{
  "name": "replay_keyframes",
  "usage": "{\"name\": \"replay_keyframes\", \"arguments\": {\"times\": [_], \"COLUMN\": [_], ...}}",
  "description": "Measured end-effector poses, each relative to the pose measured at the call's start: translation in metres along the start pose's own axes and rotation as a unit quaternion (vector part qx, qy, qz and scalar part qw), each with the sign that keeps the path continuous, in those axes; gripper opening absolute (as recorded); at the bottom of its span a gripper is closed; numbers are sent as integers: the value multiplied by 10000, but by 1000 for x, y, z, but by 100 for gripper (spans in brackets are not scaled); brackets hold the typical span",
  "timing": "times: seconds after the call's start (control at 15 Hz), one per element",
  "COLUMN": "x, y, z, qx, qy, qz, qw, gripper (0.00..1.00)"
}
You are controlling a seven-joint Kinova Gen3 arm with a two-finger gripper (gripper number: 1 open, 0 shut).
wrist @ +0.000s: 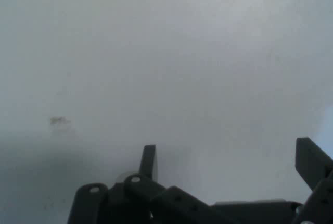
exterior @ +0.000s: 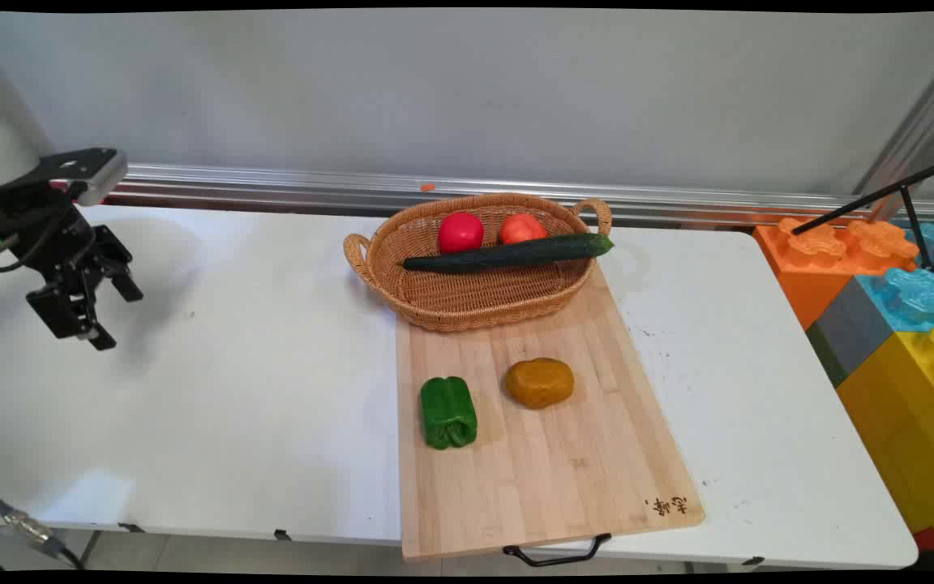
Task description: Pick up the cucumber from the vegetable basket
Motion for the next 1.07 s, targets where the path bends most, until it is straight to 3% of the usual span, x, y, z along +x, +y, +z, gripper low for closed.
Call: {"name": "replay_keyframes", "arguments": {"times": [0.47,0.8,1.07], "x": [15,50,98], "y": [11,29,50], "z": [18,15,9], "qx": [-227,-73,203], "qy": [384,684,937], "qz": [149,238,335], "qw": [9989,9973,9948], "gripper": [100,100,100]}}
